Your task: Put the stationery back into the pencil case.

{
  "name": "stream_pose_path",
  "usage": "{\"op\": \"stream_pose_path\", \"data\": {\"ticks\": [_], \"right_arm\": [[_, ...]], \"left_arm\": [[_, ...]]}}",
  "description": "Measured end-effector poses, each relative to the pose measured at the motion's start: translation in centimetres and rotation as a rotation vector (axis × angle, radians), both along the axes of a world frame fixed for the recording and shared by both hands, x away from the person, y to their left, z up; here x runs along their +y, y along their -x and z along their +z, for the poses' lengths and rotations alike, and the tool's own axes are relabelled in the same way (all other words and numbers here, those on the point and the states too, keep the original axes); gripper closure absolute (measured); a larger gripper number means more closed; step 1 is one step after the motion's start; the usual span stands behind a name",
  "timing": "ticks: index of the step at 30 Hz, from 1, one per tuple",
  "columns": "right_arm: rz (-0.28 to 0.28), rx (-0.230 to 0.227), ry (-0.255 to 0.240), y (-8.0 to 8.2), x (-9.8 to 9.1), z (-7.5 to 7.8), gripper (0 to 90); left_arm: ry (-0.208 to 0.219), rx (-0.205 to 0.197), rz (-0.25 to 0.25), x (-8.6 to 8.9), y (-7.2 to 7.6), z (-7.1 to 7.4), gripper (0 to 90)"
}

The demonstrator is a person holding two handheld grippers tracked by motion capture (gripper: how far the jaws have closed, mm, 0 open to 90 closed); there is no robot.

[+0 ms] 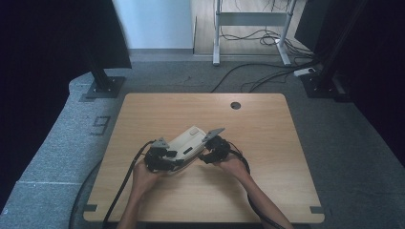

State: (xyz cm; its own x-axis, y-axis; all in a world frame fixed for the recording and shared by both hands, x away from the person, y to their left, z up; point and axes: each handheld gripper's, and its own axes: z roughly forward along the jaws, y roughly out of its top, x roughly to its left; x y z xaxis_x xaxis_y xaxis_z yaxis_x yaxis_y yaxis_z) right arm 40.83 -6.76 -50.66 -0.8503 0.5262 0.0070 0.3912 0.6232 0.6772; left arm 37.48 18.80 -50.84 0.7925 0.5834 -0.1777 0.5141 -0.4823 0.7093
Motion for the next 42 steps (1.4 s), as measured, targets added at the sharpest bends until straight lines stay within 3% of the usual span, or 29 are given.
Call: {"op": "stream_pose_path", "data": {"ticks": [5,10,15,22,31,35,38,42], "right_arm": [[0.009,0.000,0.002,0.2,-0.1,0.1,37.5],[0.019,-0.001,-0.001,0.6,-0.2,0.2,34.4],[0.050,-0.008,-0.012,1.1,-0.3,0.6,31.2],[0.043,-0.027,-0.017,1.8,-0.8,1.2,24.4],[-0.014,-0.050,-0.033,2.4,-2.4,2.0,15.6],[-0.029,-0.064,-0.036,2.8,-3.3,2.2,13.3],[-0.034,-0.075,-0.028,3.2,-4.0,2.3,12.6],[-0.039,-0.082,-0.019,3.6,-5.0,2.1,8.7]], "left_arm": [[0.033,0.021,-0.017,0.0,-0.1,0.1,31.4],[0.016,0.005,-0.018,-0.3,0.3,0.4,20.2],[-0.013,-0.043,-0.029,-0.4,1.0,1.0,18.6],[0.004,-0.050,-0.033,0.1,1.4,1.7,15.9],[0.026,-0.070,-0.007,1.5,1.9,2.3,13.9],[0.016,-0.080,0.005,2.1,2.1,2.4,10.8],[-0.007,-0.085,0.015,2.3,2.2,2.4,3.1],[-0.006,-0.085,0.018,2.8,2.4,2.4,2.2]]}}
